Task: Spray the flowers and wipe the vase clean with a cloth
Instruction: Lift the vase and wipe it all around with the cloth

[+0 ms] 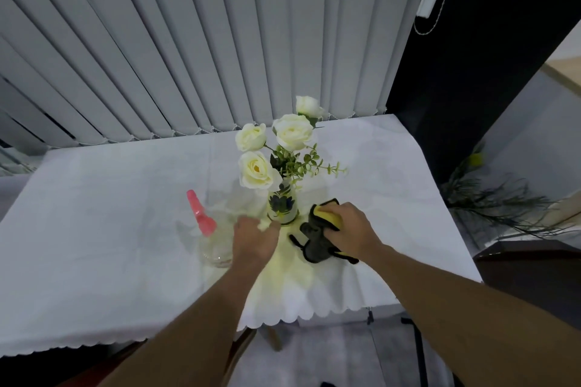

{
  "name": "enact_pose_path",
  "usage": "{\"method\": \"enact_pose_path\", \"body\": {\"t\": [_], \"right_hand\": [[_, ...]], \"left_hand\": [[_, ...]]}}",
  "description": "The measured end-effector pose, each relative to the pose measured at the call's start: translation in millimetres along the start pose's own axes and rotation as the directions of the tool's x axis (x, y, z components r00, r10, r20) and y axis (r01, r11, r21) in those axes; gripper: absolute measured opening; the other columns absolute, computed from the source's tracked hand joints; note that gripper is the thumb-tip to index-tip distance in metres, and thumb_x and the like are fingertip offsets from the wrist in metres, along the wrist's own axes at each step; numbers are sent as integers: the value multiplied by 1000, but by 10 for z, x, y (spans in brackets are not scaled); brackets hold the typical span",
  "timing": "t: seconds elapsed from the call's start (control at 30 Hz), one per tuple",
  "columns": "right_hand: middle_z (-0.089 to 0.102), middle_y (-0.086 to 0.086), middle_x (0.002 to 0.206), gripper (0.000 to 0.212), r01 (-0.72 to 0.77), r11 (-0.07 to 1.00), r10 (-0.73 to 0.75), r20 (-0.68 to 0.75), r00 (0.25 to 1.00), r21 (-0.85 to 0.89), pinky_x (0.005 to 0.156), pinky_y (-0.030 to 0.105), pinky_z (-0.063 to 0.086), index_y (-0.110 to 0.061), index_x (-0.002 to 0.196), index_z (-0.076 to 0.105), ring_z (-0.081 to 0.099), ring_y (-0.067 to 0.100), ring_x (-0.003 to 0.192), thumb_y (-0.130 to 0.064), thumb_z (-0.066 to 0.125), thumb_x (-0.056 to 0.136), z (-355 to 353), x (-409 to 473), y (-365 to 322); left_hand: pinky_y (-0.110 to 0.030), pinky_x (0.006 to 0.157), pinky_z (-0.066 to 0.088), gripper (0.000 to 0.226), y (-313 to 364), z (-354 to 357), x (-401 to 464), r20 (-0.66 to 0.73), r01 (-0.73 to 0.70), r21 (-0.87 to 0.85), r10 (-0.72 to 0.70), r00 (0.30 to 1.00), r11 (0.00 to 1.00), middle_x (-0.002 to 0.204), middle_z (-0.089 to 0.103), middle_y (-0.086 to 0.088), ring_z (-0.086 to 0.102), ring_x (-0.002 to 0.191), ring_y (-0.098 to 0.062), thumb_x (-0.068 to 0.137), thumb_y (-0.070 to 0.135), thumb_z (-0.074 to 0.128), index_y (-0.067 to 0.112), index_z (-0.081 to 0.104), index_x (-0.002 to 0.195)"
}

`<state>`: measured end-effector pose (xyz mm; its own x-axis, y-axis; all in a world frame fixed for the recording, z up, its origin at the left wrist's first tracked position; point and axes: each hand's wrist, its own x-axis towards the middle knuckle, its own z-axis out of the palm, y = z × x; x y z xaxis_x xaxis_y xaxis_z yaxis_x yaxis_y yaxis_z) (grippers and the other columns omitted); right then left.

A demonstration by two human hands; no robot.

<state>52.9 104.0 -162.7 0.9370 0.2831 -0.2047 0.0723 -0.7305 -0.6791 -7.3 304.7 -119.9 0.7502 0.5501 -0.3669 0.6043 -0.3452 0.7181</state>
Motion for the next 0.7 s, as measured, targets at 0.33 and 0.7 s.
{"method": "enact_pose_path", "body": {"t": [0.33,0.7], "right_hand": [[61,-3,116,51,253,929,-158,-327,932,272,88,3,37,-26,127,66,58,8,103,-18,78,77,-26,114,-501],[62,-1,104,40,213,945,-137,-291,947,248,84,31,52,-14,112,68,61,17,96,-31,80,79,348,407,-658]], "left_hand": [[-4,87,28,53,662,-35,362,90,-349,-220,376,922,911,124,52,5,48,118,-11,92,19,70,11,49,141],[-45,73,52,40,544,-185,588,179,-480,-167,505,844,861,88,61,-24,59,79,-22,72,30,63,1,58,99]]}}
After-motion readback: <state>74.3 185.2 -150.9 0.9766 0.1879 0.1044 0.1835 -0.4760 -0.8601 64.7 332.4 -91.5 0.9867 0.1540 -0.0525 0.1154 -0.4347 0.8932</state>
